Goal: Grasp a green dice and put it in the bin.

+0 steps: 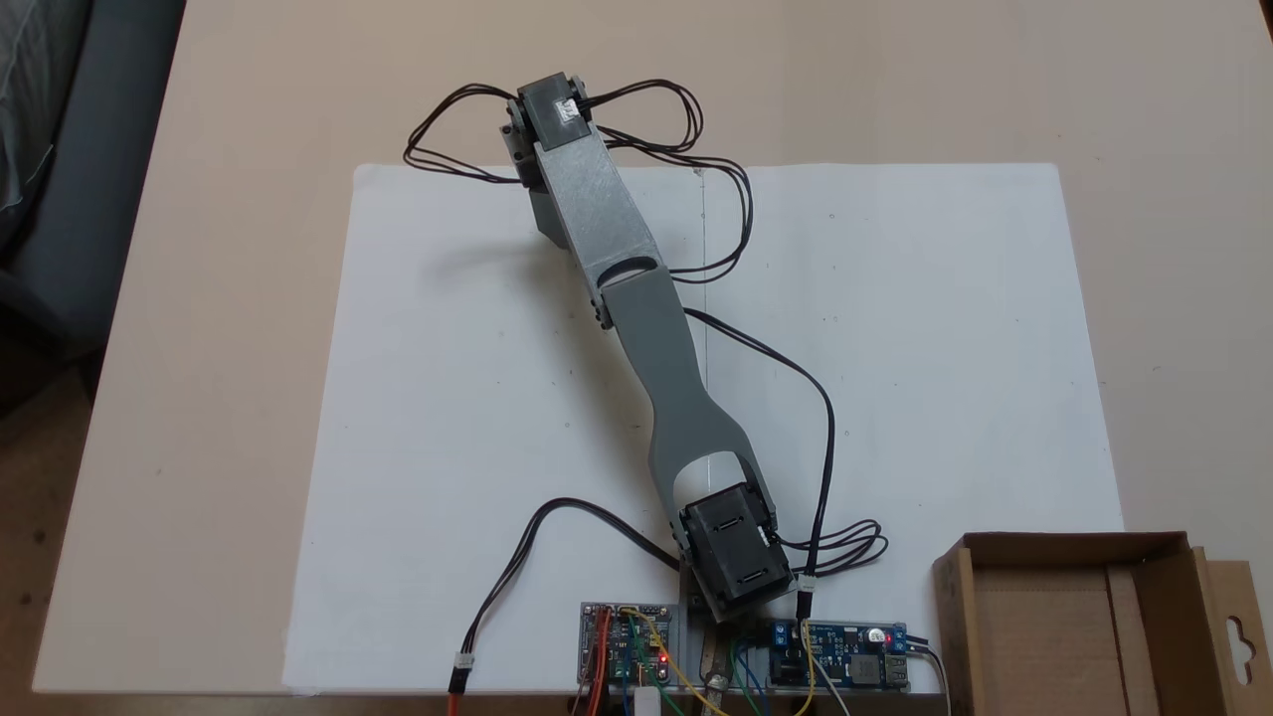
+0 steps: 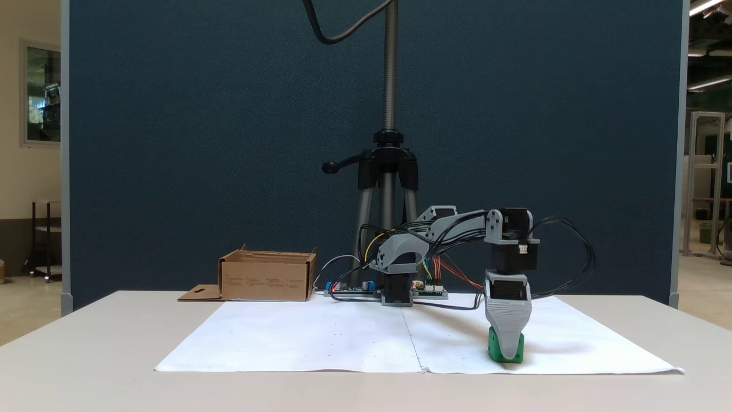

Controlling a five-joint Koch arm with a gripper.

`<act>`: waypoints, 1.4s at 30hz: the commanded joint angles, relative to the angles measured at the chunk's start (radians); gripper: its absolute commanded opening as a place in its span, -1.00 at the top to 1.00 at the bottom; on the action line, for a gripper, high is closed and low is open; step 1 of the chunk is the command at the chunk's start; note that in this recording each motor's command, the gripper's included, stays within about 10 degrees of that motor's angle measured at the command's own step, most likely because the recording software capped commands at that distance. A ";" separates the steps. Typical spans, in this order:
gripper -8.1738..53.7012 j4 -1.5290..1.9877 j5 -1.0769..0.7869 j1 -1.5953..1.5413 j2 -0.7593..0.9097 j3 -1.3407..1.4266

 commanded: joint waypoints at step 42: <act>-0.36 0.048 0.028 -0.014 0.017 0.026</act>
